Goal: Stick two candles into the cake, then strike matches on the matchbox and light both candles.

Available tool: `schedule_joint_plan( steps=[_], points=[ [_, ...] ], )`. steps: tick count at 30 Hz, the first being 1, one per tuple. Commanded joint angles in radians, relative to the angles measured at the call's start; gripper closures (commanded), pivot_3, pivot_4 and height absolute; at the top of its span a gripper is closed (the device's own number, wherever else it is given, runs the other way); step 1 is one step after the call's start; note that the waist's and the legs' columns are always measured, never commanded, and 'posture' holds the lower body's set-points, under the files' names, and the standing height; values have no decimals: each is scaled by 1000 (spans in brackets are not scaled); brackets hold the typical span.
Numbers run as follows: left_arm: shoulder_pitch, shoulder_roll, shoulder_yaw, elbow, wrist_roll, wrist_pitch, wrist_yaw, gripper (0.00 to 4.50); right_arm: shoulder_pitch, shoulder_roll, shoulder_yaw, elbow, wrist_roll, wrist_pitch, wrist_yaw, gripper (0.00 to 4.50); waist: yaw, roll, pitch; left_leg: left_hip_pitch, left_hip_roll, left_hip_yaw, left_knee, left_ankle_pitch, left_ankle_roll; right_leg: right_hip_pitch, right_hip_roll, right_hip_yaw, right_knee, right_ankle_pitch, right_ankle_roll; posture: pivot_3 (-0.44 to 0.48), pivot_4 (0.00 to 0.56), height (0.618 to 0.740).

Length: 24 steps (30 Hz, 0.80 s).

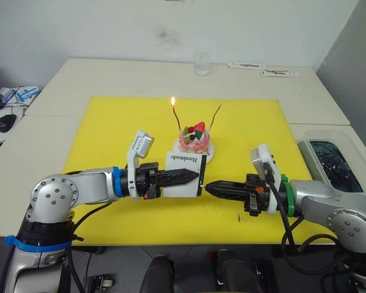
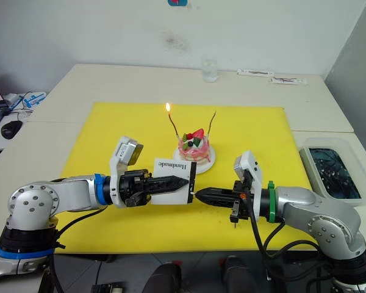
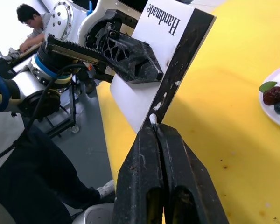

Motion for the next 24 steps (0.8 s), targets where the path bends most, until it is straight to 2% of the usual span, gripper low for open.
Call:
schedule_joint_plan(
  steps=[1,8,19,24],
  points=[
    [-2,4,11,-34,-12,-7,-21,4500,-1,-11,0,-38,-60,-56,2,4482,0,0,0,0,0,0,0,0,0,0,0,0,0,0,0,0,150,740],
    [-3,3,10,-30,-1,-8,-27,4500,8,-8,15,-54,-83,-72,23,4482,0,0,0,0,0,0,0,0,0,0,0,0,0,0,0,0,150,740],
    [5,17,21,-13,51,-7,-65,4500,51,-117,-70,-97,-14,-53,77,4482,0,0,0,0,0,0,0,0,0,0,0,0,0,0,0,0,150,740],
    [2,5,13,-4,80,-12,-73,4500,32,-142,-67,-132,-2,-63,73,4482,0,0,0,0,0,0,0,0,0,0,0,0,0,0,0,0,150,740]
  ],
)
